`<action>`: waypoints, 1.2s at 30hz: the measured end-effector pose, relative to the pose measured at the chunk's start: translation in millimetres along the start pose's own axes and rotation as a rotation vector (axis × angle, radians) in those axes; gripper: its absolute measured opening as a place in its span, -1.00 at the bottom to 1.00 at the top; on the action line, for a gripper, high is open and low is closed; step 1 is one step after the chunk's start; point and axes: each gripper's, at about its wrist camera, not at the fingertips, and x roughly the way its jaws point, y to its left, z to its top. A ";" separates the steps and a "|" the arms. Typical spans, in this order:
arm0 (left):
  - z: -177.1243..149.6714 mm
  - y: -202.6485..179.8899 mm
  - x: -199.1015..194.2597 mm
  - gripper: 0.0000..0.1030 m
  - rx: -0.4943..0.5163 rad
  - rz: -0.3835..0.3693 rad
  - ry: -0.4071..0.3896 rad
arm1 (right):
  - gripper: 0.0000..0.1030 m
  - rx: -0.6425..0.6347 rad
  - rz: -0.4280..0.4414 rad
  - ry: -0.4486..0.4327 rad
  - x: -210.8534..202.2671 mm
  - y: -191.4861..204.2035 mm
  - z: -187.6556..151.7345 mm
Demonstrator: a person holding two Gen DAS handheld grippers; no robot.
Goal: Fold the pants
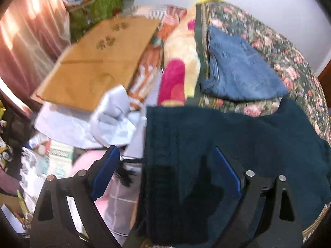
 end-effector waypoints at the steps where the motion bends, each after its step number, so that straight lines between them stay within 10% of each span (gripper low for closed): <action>1: -0.5 -2.8 5.7 0.78 0.004 -0.007 0.011 | -0.06 -0.019 0.029 0.005 13.0 12.5 7.8; 12: -13.9 -16.0 25.5 0.00 0.066 -0.035 -0.009 | -0.06 -0.111 0.180 0.226 136.7 79.2 37.6; 17: -16.7 -22.3 17.0 -0.17 0.167 0.234 -0.134 | -0.84 -0.113 0.193 0.223 144.8 88.7 35.3; 21: -11.4 0.5 29.7 -0.17 0.142 0.269 -0.094 | -0.90 -0.097 0.135 0.183 144.5 80.9 35.8; 25: -10.6 15.8 26.8 -0.17 0.077 0.149 -0.038 | -0.87 -0.072 0.137 0.207 140.8 79.3 37.0; 30: -20.5 17.7 -13.2 0.66 0.049 0.031 -0.039 | -0.53 -0.024 0.130 0.198 100.2 69.5 34.0; 36: -44.8 28.7 -38.9 0.68 -0.066 -0.085 0.015 | -0.25 -0.082 0.057 0.100 25.6 51.7 2.9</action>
